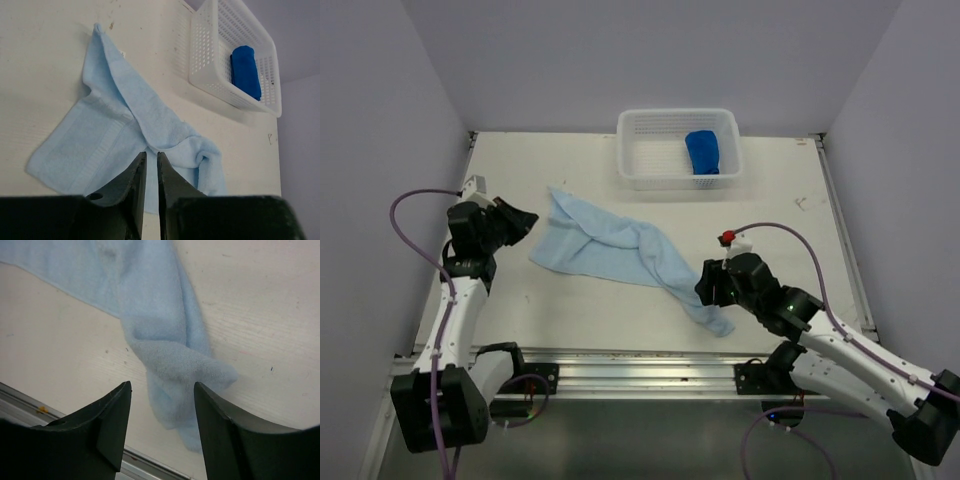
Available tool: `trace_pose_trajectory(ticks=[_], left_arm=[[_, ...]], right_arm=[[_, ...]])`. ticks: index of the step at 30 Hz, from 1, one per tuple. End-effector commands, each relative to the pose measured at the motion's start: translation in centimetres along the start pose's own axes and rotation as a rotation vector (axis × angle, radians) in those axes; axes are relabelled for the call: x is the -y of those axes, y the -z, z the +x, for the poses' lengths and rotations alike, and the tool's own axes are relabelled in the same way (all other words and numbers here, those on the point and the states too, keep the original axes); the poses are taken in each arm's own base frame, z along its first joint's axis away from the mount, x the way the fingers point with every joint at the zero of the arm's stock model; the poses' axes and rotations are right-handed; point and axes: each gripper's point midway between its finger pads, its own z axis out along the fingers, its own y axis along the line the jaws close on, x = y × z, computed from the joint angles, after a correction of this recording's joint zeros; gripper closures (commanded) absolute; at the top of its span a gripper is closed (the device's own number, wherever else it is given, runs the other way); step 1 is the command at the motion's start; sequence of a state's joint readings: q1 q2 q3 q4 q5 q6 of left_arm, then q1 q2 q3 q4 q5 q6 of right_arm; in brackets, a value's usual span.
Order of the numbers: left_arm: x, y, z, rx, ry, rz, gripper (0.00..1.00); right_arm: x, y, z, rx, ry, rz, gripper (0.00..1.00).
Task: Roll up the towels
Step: Flatten the towel
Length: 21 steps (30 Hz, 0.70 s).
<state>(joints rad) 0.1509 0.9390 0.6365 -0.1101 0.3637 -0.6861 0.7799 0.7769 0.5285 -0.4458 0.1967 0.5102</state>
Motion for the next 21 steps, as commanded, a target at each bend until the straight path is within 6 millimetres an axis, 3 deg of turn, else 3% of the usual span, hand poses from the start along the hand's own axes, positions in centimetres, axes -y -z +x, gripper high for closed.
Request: trace_pose_trajectory(ticks=[1, 2, 3, 4, 8, 9, 11, 12, 13, 14, 21], left_arm=[[1.4, -1.5, -2.8, 0.041, -0.044, 0.054, 0.81], [1.6, -1.9, -3.3, 0.040, -0.046, 0.055, 0.76], [1.3, -2.9, -3.6, 0.040, -0.052, 0.055, 0.62], [1.8, -3.3, -4.5, 0.051, -0.059, 0.065, 0.57], [0.0, -6.8, -4.8, -0.012, -0.059, 0.010, 0.41], [-0.3, -7.4, -5.0, -0.015, -0.076, 0.001, 0.26], [-0.6, -8.6, -5.8, -0.015, -0.086, -0.022, 0.18], [-1.8, -9.8, -5.2, -0.044, -0.081, -0.048, 0.12], [-1.7, -10.4, -5.8, -0.039, -0.083, -0.047, 0.09], [-2.6, -11.5, -4.9, -0.076, -0.067, -0.053, 0.01], [-2.8, -15.8, -4.1, -0.128, -0.019, 0.019, 0.00]], right_arm=[[-1.6, 1.8, -4.8, 0.116, -0.071, -0.016, 0.43], [-1.7, 1.9, -5.1, 0.119, -0.070, -0.012, 0.43], [-2.0, 1.9, -5.7, 0.117, -0.065, -0.010, 0.43], [-2.0, 1.8, -5.7, 0.109, -0.062, -0.006, 0.43], [-2.1, 1.7, -6.1, 0.115, -0.062, -0.002, 0.42], [-2.0, 1.7, -6.1, 0.116, -0.063, 0.000, 0.42], [-2.1, 1.6, -6.4, 0.130, -0.064, 0.000, 0.42], [-1.9, 1.6, -6.4, 0.134, -0.064, 0.008, 0.42], [-1.9, 1.5, -6.5, 0.140, -0.063, 0.006, 0.41], [-2.0, 1.3, -6.6, 0.144, -0.060, 0.008, 0.41], [-2.4, -0.1, -6.5, 0.109, -0.011, 0.007, 0.40]])
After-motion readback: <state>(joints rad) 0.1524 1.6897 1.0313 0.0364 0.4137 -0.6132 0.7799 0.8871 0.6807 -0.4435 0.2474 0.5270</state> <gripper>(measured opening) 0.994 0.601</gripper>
